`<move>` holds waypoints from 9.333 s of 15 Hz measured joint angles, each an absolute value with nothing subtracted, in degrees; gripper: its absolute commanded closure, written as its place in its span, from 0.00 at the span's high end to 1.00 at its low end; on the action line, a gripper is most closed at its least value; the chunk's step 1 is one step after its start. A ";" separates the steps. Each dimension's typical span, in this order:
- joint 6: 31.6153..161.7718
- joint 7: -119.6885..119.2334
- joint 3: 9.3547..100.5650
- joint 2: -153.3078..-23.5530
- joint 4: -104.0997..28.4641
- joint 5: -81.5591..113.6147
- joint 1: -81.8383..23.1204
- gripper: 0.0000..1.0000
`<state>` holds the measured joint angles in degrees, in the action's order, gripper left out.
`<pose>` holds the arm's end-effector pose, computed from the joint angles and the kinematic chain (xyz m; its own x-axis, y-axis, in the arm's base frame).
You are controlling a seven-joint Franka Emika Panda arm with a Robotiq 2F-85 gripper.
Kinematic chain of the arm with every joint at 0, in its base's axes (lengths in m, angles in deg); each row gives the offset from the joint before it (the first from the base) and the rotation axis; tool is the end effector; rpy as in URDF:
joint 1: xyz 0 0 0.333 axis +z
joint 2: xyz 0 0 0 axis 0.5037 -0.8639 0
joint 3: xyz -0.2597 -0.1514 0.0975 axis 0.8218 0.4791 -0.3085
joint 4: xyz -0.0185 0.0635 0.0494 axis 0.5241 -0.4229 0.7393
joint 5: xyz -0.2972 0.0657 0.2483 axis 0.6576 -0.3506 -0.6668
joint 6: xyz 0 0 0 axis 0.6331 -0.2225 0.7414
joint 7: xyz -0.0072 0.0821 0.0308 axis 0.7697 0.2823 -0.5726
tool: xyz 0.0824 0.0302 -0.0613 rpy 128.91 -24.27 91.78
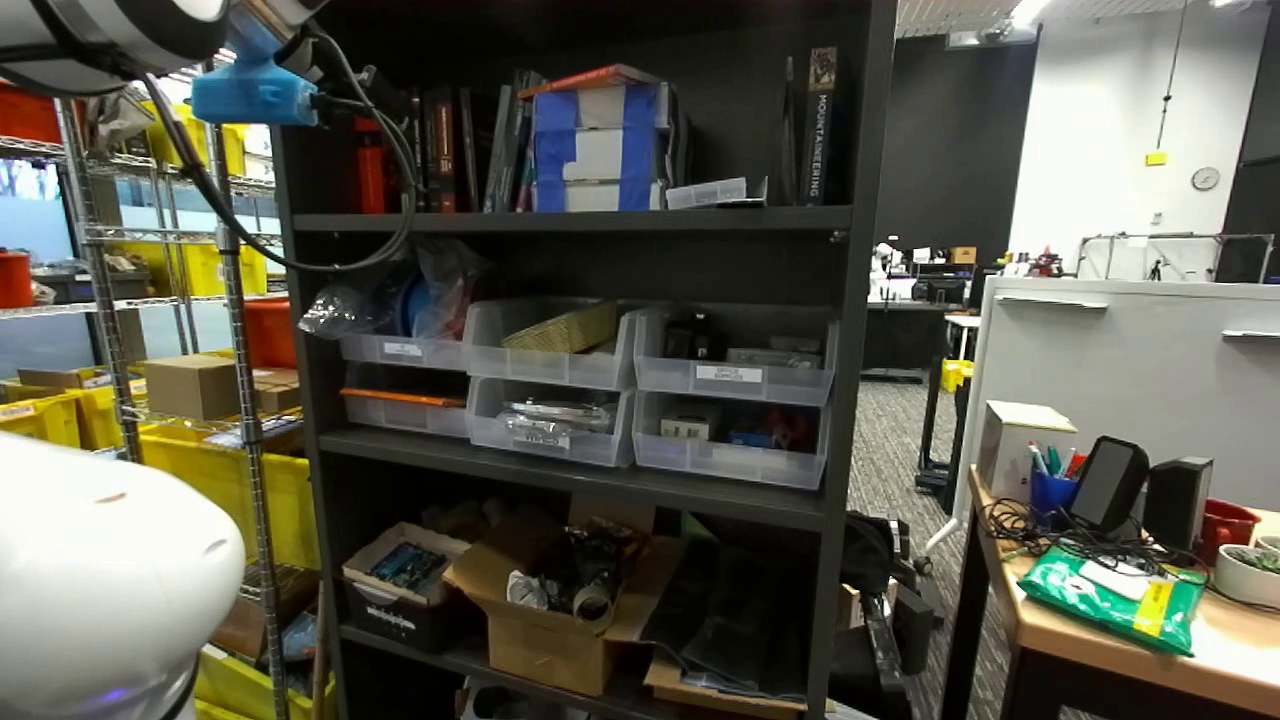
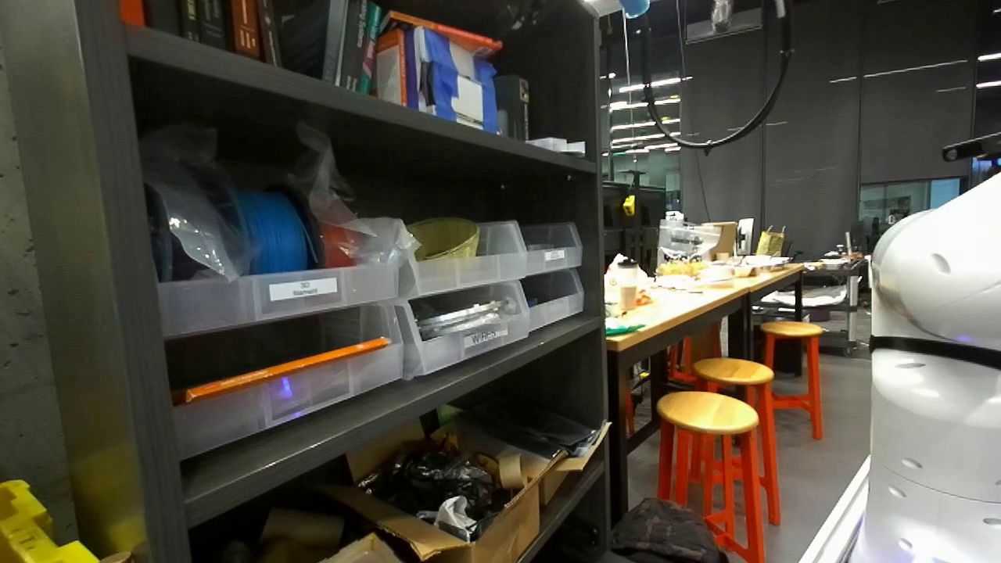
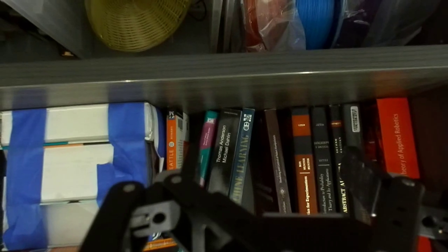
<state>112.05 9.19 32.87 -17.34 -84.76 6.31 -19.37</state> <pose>0.2508 0.2043 0.7155 0.4430 0.0503 0.8951 0.2727 -0.9587 -0.0810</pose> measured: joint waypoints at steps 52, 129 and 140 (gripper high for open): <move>124.74 -26.67 48.04 -53.60 -57.76 8.26 0.03 1.00; 121.35 -34.40 50.99 -71.62 -41.28 8.79 0.24 0.84; 124.92 -23.91 42.56 -72.54 -41.28 21.01 -8.86 0.89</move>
<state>124.92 -23.91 42.56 -72.54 -41.28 21.01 -8.86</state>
